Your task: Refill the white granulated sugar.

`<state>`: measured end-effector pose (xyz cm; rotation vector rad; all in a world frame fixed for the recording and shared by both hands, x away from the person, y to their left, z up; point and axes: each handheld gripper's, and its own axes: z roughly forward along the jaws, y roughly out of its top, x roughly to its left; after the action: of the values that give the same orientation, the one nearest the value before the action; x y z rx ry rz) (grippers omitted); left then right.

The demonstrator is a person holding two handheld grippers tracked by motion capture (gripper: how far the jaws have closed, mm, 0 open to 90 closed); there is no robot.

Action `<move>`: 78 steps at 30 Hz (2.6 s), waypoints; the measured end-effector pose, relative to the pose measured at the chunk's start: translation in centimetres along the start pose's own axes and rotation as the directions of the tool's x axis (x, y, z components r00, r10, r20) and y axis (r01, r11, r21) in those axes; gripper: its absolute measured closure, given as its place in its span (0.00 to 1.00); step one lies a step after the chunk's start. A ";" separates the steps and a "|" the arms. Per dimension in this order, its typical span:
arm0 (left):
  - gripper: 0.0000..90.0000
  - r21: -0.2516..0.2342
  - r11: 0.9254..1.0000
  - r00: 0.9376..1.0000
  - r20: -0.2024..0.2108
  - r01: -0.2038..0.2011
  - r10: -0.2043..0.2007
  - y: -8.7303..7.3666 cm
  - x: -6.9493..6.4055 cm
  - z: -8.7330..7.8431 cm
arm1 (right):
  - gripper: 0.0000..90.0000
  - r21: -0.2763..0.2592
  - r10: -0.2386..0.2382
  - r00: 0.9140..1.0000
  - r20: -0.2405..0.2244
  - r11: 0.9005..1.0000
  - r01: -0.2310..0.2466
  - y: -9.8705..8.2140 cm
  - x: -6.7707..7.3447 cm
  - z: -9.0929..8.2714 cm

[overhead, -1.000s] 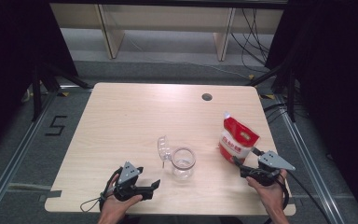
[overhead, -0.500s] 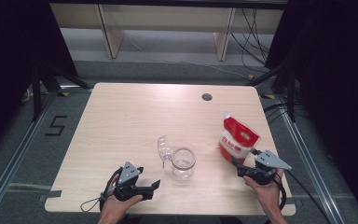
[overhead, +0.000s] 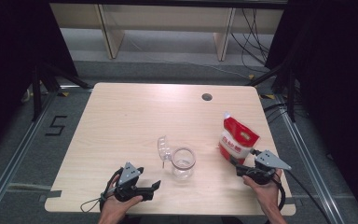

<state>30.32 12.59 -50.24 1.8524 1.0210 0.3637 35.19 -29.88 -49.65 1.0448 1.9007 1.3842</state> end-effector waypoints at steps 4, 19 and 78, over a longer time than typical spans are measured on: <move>0.19 0.000 1.000 1.000 0.010 -0.018 0.018 0.1 0.0 0.1 | 0.26 0.004 -0.019 1.000 -0.014 1.000 0.019 0.0 -0.3 0.2; 0.19 -0.007 1.000 1.000 0.005 -0.016 0.016 -0.1 -0.1 0.0 | 0.24 -0.017 -0.020 1.000 -0.010 1.000 0.020 -0.1 -0.7 1.3; 0.20 0.006 1.000 1.000 0.016 -0.015 0.015 -0.3 -0.1 0.0 | 0.34 -0.062 -0.015 0.998 -0.064 0.998 0.011 -0.5 -2.0 3.6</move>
<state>30.10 12.57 -50.43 1.8663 0.9987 0.3542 39.02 -29.81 -51.21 0.9680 1.8946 1.4757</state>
